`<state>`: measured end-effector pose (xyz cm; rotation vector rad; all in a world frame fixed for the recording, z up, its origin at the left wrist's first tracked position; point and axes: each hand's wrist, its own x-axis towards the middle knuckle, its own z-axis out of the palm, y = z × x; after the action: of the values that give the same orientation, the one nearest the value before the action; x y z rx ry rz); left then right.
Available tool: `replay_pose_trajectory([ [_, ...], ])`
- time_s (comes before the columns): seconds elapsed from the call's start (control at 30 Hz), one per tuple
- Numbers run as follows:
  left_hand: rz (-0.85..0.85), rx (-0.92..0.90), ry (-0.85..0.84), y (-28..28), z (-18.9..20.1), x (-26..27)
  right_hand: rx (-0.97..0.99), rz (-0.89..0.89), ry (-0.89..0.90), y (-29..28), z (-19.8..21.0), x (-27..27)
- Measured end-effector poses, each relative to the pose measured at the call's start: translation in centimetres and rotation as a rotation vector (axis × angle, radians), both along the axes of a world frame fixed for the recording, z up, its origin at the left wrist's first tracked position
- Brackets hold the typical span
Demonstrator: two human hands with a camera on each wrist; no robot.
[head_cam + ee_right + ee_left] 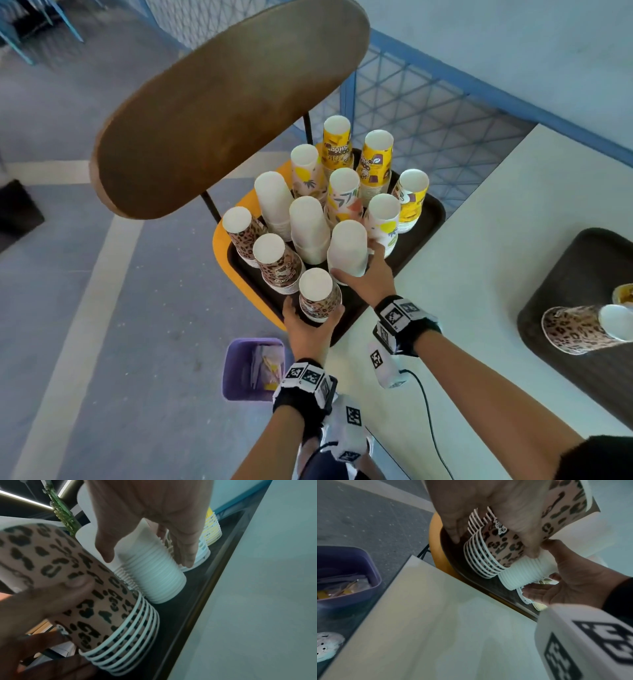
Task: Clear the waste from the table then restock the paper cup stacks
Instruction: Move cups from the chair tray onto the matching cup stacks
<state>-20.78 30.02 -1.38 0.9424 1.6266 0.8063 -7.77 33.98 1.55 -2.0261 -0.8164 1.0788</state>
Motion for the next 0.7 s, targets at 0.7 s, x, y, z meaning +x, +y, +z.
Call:
replay_pose_trajectory([
  [0.7,-0.006,0.025,0.122,0.9,-1.4,-0.2,-0.021,-0.125,0.011,0.2,-2.3,-1.9],
])
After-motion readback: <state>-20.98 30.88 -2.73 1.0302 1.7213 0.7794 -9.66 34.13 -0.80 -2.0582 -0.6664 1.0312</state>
